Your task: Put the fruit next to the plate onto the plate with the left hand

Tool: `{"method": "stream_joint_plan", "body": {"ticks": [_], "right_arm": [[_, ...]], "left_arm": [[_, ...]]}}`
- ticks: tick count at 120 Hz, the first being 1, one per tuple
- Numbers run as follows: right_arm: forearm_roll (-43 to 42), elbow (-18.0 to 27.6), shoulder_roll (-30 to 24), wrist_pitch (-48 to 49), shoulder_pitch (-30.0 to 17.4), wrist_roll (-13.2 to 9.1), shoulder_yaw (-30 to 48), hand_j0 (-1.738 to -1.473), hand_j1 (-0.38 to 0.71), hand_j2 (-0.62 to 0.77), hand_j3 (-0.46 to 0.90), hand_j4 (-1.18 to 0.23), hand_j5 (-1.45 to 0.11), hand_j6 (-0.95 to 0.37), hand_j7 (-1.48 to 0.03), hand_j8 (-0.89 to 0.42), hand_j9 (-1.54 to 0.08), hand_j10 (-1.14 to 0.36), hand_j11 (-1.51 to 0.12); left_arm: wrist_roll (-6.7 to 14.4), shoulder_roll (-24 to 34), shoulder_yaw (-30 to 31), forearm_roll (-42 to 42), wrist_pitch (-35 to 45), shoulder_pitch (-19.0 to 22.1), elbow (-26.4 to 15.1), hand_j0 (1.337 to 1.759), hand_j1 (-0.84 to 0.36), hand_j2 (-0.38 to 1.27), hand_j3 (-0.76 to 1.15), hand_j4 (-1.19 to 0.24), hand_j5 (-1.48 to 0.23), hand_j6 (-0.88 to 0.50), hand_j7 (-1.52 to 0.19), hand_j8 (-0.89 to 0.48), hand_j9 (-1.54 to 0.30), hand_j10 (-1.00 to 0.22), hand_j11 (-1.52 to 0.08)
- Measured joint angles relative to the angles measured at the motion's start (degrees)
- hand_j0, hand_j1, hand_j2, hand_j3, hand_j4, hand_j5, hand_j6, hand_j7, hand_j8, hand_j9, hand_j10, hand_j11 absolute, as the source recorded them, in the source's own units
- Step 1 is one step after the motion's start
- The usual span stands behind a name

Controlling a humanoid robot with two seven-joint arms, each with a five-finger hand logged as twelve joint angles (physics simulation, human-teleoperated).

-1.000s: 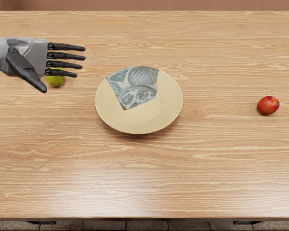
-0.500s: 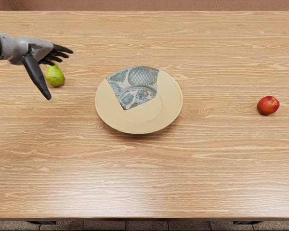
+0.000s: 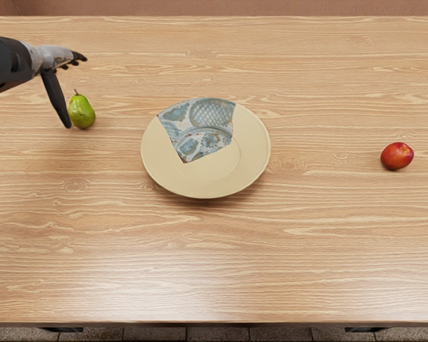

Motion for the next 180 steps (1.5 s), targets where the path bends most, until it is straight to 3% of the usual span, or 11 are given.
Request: {"method": "stream_joint_plan", "body": {"ticks": [49, 57, 81, 94, 109, 180], "right_arm": [[0.0, 0.0, 0.0, 0.0, 0.0, 0.0, 0.0, -1.658, -0.35, 0.00, 0.00, 0.00, 0.00, 0.00, 0.00, 0.00, 0.00, 0.00, 0.00], [0.0, 0.0, 0.0, 0.0, 0.0, 0.0, 0.0, -1.658, -0.35, 0.00, 0.00, 0.00, 0.00, 0.00, 0.00, 0.00, 0.00, 0.00, 0.00], [0.0, 0.0, 0.0, 0.0, 0.0, 0.0, -0.1, -1.658, -0.35, 0.00, 0.00, 0.00, 0.00, 0.00, 0.00, 0.00, 0.00, 0.00, 0.00], [-0.1, 0.0, 0.0, 0.0, 0.0, 0.0, -0.1, -1.658, -0.35, 0.00, 0.00, 0.00, 0.00, 0.00, 0.00, 0.00, 0.00, 0.00, 0.00], [-0.1, 0.0, 0.0, 0.0, 0.0, 0.0, -0.1, -1.658, -0.35, 0.00, 0.00, 0.00, 0.00, 0.00, 0.00, 0.00, 0.00, 0.00, 0.00], [-0.1, 0.0, 0.0, 0.1, 0.1, 0.0, -0.1, -1.658, -0.35, 0.00, 0.00, 0.00, 0.00, 0.00, 0.00, 0.00, 0.00, 0.00, 0.00]], "left_arm": [[-0.1, -10.6, 8.8, 1.7, 5.1, -2.1, 16.1, 1.658, 0.31, 0.01, 0.00, -0.04, -0.04, -0.04, -0.04, -0.04, -0.04, -0.04, -0.04], [-0.9, -12.1, 11.1, 1.6, 6.4, -2.1, 18.2, 1.658, 0.31, 0.01, 0.00, -0.04, -0.05, -0.04, -0.04, -0.04, -0.04, -0.04, -0.04], [-5.8, -16.6, 14.4, 1.6, 7.7, -2.0, 26.6, 1.658, 0.31, 0.01, 0.00, -0.04, -0.05, -0.04, -0.05, -0.04, -0.05, -0.04, -0.05], [-7.9, -18.1, 15.1, 1.5, 7.9, -2.1, 28.3, 1.658, 0.31, 0.01, 0.00, -0.04, -0.05, -0.04, -0.05, -0.04, -0.05, -0.04, -0.05], [-8.8, -20.2, 15.3, 1.6, 7.8, -2.4, 29.0, 1.658, 0.31, 0.01, 0.00, -0.04, -0.05, -0.04, -0.05, -0.04, -0.05, -0.04, -0.05], [-9.1, -23.5, 19.0, -0.1, 7.8, -2.0, 38.4, 1.658, 0.29, 0.01, 0.00, -0.05, -0.07, -0.05, -0.07, -0.05, -0.07, -0.05, -0.07]]}}
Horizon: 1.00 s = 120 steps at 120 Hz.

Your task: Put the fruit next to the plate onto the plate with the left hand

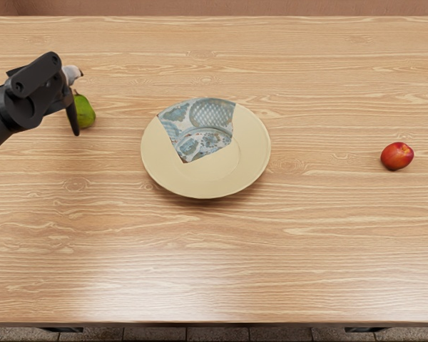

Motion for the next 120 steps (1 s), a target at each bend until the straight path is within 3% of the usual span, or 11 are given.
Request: {"method": "stream_joint_plan", "body": {"ticks": [20, 66, 76, 107, 120], "right_arm": [[0.0, 0.0, 0.0, 0.0, 0.0, 0.0, 0.0, -1.658, -0.35, 0.00, 0.00, 0.00, 0.00, 0.00, 0.00, 0.00, 0.00, 0.00, 0.00], [0.0, 0.0, 0.0, 0.1, 0.1, 0.0, 0.0, -1.658, -0.35, 0.00, 0.00, 0.00, 0.00, 0.00, 0.00, 0.00, 0.00, 0.00, 0.00], [0.0, 0.0, 0.0, 0.1, 0.1, 0.0, 0.0, -1.658, -0.35, 0.00, 0.00, 0.00, 0.00, 0.00, 0.00, 0.00, 0.00, 0.00, 0.00], [0.0, 0.0, 0.0, 0.1, 0.1, 0.0, 0.0, -1.658, -0.35, 0.00, 0.00, 0.00, 0.00, 0.00, 0.00, 0.00, 0.00, 0.00, 0.00], [0.0, 0.0, 0.0, 0.1, 0.2, 0.0, 0.0, -1.658, -0.35, 0.00, 0.00, 0.00, 0.00, 0.00, 0.00, 0.00, 0.00, 0.00, 0.00]], "left_arm": [[0.0, -2.5, 0.1, -0.4, -0.1, 0.0, 0.7, 1.658, 0.28, 0.01, 0.00, -0.06, -0.08, -0.06, -0.08, -0.06, -0.08, -0.06, -0.08], [0.1, -2.4, 0.5, -0.6, -2.4, -0.2, 0.7, 1.658, 0.18, 0.03, 0.00, -0.14, -0.18, -0.14, -0.18, -0.06, -0.18, -0.14, -0.18], [0.3, -2.4, 0.5, -0.5, -3.8, -0.3, 0.6, 1.658, 0.14, 0.04, 0.00, -0.18, -0.22, -0.18, -0.22, 0.02, -0.23, -0.18, -0.23], [0.4, -2.4, 0.5, -0.6, -5.9, -0.4, 0.4, 1.658, 0.05, 0.05, 0.00, -0.26, -0.32, -0.26, -0.32, 0.18, -0.33, 0.03, -0.33], [0.4, -2.3, 0.5, -0.7, -7.0, -0.9, 0.4, 1.658, 0.01, 0.06, 0.00, -0.29, -0.36, -0.29, -0.36, 0.16, -0.37, 0.00, -0.37]]}}
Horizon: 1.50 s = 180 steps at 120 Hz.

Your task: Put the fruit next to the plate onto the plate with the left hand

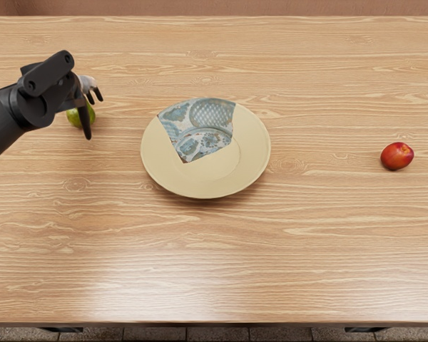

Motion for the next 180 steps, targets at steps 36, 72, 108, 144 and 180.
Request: {"method": "stream_joint_plan", "body": {"ticks": [36, 72, 108, 144, 180], "right_arm": [[0.0, 0.0, 0.0, 0.1, 0.1, 0.0, 0.0, -1.658, -0.35, 0.00, 0.00, 0.00, 0.00, 0.00, 0.00, 0.00, 0.00, 0.00, 0.00], [0.0, 0.0, 0.0, 0.1, 0.1, 0.0, -0.1, -1.658, -0.35, 0.00, 0.00, 0.00, 0.00, 0.00, 0.00, 0.00, 0.00, 0.00, 0.00], [0.0, 0.0, 0.0, 0.1, 0.1, 0.0, -0.1, -1.658, -0.35, 0.00, 0.00, 0.00, 0.00, 0.00, 0.00, 0.00, 0.00, 0.00, 0.00], [0.0, 0.0, 0.0, -0.1, 0.2, 0.0, 0.0, -1.658, -0.35, 0.00, 0.00, 0.00, 0.00, 0.00, 0.00, 0.00, 0.00, 0.00, 0.00], [0.0, 0.0, 0.0, -0.2, 0.3, 0.0, 0.0, -1.658, -0.35, 0.00, 0.00, 0.00, 0.00, 0.00, 0.00, 0.00, 0.00, 0.00, 0.00]], "left_arm": [[0.3, 0.4, 0.0, -2.1, -3.2, -0.8, -0.2, 1.658, -0.09, 0.07, 0.00, -0.37, -0.47, -0.37, -0.47, 0.31, -0.47, 0.15, -0.48], [0.8, 0.7, -0.1, -3.6, 4.0, -0.9, 0.3, 1.658, 0.09, 0.04, 0.00, -0.21, -0.27, -0.21, -0.27, -0.03, -0.27, -0.08, -0.28], [0.3, -0.6, 0.5, -3.8, 8.9, 1.0, 5.9, 1.658, 0.19, 0.03, 0.00, -0.13, -0.17, -0.13, -0.17, -0.09, -0.17, -0.10, -0.17], [0.2, -1.3, 0.7, -3.9, 9.3, 3.1, 6.7, 1.658, 0.21, 0.02, 0.00, -0.11, -0.15, -0.11, -0.15, -0.10, -0.15, -0.11, -0.15], [0.1, -2.6, 0.8, -3.8, 9.3, 2.8, 6.8, 1.658, 0.20, 0.03, 0.00, -0.12, -0.16, -0.10, -0.16, -0.12, -0.16, -0.12, -0.16]]}}
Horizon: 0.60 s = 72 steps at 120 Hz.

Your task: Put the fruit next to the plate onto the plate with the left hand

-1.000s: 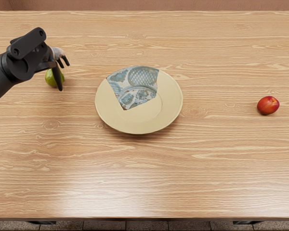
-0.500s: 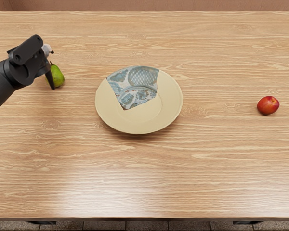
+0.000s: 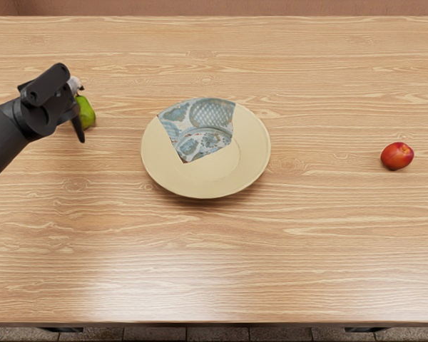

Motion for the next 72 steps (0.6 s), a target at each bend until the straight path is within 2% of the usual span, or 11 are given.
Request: {"method": "stream_joint_plan", "body": {"ticks": [17, 23, 39, 44, 61, 64, 72], "right_arm": [[0.0, 0.0, 0.0, 0.0, 0.1, 0.0, 0.0, -1.658, -0.35, 0.00, 0.00, 0.00, 0.00, 0.00, 0.00, 0.00, 0.00, 0.00, 0.00], [0.0, 0.0, 0.0, 0.0, 0.1, 0.0, 0.0, -1.658, -0.35, 0.00, 0.00, 0.00, 0.00, 0.00, 0.00, 0.00, 0.00, 0.00, 0.00], [0.0, 0.0, 0.0, 0.0, 0.1, 0.0, 0.0, -1.658, -0.35, 0.00, 0.00, 0.00, 0.00, 0.00, 0.00, 0.00, 0.00, 0.00, 0.00], [0.0, 0.0, 0.0, 0.0, 0.1, 0.0, 0.0, -1.658, -0.35, 0.00, 0.00, 0.00, 0.00, 0.00, 0.00, 0.00, 0.00, 0.00, 0.00], [0.0, 0.0, 0.0, 0.0, 0.1, 0.0, 0.0, -1.658, -0.35, 0.00, 0.00, 0.00, 0.00, 0.00, 0.00, 0.00, 0.00, 0.00, 0.00], [0.0, 0.0, 0.0, 0.0, 0.1, 0.0, 0.0, -1.658, -0.35, 0.00, 0.00, 0.00, 0.00, 0.00, 0.00, 0.00, 0.00, 0.00, 0.00], [0.0, 0.0, 0.0, 0.0, 0.1, 0.0, 0.0, -1.658, -0.35, 0.00, 0.00, 0.00, 0.00, 0.00, 0.00, 0.00, 0.00, 0.00, 0.00]], "left_arm": [[0.0, -0.7, 0.6, 0.1, -0.3, 0.0, 0.0, 1.658, 0.19, 0.03, 0.00, -0.14, -0.17, -0.01, -0.17, -0.14, -0.17, -0.14, -0.17], [0.0, -0.8, 1.1, 0.0, -1.0, -0.2, -0.1, 1.658, 0.17, 0.03, 0.00, -0.16, -0.19, -0.06, -0.20, -0.15, -0.20, -0.15, -0.20], [0.1, -0.7, 1.6, 0.0, -3.2, -0.8, -0.1, 1.658, 0.11, 0.04, 0.00, -0.21, -0.26, -0.02, -0.27, -0.21, -0.27, -0.21, -0.26], [0.1, -0.7, 1.7, 0.1, -3.9, -0.9, -0.2, 1.658, 0.09, 0.05, 0.00, -0.18, -0.28, 0.00, -0.29, -0.22, -0.29, -0.22, -0.29], [0.2, -0.5, 1.7, 0.1, -5.5, -1.0, -0.3, 1.658, 0.04, 0.06, 0.00, -0.05, -0.32, 0.12, -0.33, -0.10, -0.34, -0.28, -0.34], [0.2, -0.4, 1.7, -0.1, -5.9, -1.1, -0.3, 1.658, 0.03, 0.06, 0.00, -0.04, -0.33, 0.13, -0.35, -0.10, -0.35, -0.29, -0.35], [0.4, -0.4, 1.8, -0.7, -7.1, -1.9, -0.4, 1.658, 0.00, 0.06, 0.00, -0.17, -0.36, 0.03, -0.38, -0.19, -0.38, -0.30, -0.38]]}}
